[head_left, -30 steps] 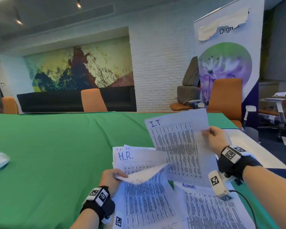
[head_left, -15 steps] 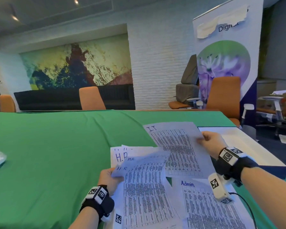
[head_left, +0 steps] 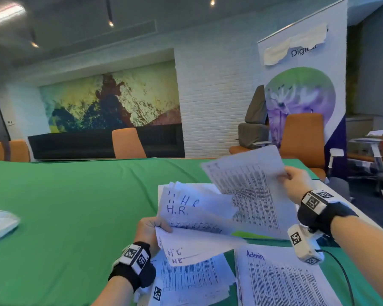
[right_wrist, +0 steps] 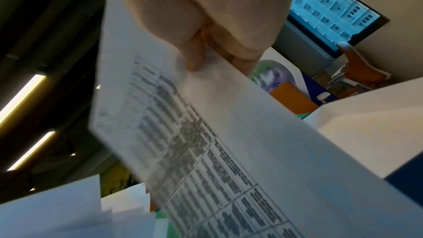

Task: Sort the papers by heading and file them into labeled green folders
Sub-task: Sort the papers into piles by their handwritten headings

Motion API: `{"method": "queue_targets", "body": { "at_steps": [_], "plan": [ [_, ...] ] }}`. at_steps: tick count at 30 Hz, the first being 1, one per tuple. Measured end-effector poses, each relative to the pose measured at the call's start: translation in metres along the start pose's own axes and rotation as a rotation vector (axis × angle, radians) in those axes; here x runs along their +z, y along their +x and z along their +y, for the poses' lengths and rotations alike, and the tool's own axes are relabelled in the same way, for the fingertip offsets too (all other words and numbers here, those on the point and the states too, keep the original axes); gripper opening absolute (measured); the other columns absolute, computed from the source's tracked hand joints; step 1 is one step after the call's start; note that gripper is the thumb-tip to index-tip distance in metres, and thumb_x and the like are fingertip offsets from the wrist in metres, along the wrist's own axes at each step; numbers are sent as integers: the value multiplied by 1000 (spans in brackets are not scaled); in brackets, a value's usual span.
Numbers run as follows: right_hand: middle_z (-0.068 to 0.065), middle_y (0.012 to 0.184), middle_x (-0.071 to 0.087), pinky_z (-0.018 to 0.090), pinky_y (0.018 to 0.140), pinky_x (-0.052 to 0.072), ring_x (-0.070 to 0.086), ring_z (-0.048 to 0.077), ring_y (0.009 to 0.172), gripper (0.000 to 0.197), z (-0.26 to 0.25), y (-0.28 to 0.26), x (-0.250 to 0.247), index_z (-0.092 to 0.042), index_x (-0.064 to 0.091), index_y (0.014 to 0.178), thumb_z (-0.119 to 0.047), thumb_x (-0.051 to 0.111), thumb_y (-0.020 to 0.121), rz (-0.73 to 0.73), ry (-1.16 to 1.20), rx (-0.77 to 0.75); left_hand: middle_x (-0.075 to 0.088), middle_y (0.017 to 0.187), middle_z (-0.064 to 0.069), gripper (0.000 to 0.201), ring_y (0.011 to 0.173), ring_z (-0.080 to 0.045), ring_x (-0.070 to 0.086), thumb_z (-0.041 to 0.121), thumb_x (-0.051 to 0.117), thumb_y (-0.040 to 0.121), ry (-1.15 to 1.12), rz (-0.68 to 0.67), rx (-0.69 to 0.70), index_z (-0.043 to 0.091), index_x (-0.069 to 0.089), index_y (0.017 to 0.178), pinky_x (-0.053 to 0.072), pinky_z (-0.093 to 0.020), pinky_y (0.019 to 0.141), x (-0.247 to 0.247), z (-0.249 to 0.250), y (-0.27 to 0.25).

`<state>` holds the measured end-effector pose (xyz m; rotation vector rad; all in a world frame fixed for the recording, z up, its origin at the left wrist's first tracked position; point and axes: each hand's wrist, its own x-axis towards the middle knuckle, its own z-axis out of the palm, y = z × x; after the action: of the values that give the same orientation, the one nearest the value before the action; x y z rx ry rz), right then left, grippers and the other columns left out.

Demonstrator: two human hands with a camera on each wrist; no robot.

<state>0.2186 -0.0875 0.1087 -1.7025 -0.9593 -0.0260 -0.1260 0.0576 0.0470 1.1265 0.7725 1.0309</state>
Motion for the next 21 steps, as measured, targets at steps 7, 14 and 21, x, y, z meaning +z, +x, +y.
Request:
{"method": "queue_targets", "body": {
  "at_steps": [7,14,21],
  "plan": [
    [5,71,55,25,53,34,46,15,66,18,-17,-2,-14,-9,63,85,5,53,90,-19,-29,-62,50,53,-10,30,46,-26,47,-24,40,61,76,-26,31,-1,47,43,46,-30,50,13,5,-17],
    [15,80,59,26,59,34,48,19,67,19,-29,5,-23,0,65,90,5,47,89,-127,-164,-11,53,44,-11,24,41,-24,49,-17,55,51,-27,10,159,-1,54,34,48,-25,49,12,27,-11],
    [2,65,56,18,43,42,49,15,55,14,-42,12,-30,-7,66,93,2,56,88,53,192,16,64,59,-17,9,54,-30,59,-3,69,38,-54,-44,226,3,63,39,49,-42,65,5,33,-2]
  ]
}}
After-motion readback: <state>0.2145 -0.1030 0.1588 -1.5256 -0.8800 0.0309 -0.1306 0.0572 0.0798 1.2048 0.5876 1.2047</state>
